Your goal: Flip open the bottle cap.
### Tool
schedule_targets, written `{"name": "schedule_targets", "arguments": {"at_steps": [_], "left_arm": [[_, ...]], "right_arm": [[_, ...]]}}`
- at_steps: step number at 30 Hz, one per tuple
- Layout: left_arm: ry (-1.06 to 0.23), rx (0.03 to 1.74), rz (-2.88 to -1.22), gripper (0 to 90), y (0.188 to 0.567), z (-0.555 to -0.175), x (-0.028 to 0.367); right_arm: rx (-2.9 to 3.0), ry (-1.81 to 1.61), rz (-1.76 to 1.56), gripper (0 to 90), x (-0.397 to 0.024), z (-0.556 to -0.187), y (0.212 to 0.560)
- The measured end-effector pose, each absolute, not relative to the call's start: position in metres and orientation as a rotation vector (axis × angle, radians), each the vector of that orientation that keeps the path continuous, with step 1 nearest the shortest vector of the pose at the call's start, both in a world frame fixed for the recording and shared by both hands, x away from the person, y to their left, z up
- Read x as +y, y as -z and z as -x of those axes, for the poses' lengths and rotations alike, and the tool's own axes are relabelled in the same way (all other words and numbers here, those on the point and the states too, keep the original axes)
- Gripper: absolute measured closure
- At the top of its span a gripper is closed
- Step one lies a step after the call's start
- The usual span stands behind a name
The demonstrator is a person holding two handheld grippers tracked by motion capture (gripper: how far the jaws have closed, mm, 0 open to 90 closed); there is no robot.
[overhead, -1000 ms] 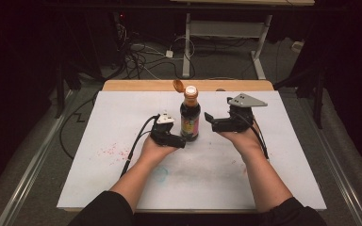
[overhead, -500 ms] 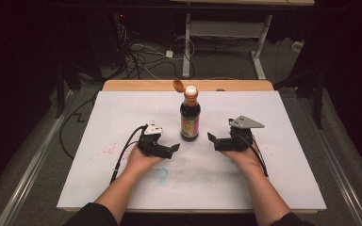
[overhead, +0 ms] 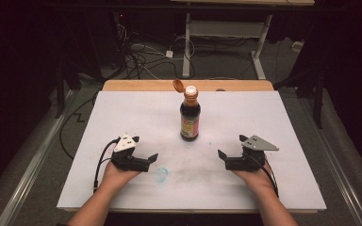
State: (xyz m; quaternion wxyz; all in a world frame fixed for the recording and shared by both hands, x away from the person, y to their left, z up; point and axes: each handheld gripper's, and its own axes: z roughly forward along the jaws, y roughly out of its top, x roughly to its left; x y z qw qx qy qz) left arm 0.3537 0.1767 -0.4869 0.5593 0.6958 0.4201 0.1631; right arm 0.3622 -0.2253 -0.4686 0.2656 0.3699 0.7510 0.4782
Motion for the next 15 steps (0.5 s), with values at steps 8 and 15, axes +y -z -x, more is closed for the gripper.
{"name": "schedule_targets", "arguments": {"at_steps": [8,15], "left_arm": [[-0.327,1.095,-1.290,0.0,0.491,-0.321,0.172],[-0.347,1.104,-1.303,0.0,0.491,-0.321,0.172]], "right_arm": [[1.986,-1.290,-1.020,0.3,-0.251,-0.328,0.478],[1.977,-1.294,-1.025,0.3,-0.252,-0.325,0.478]]}}
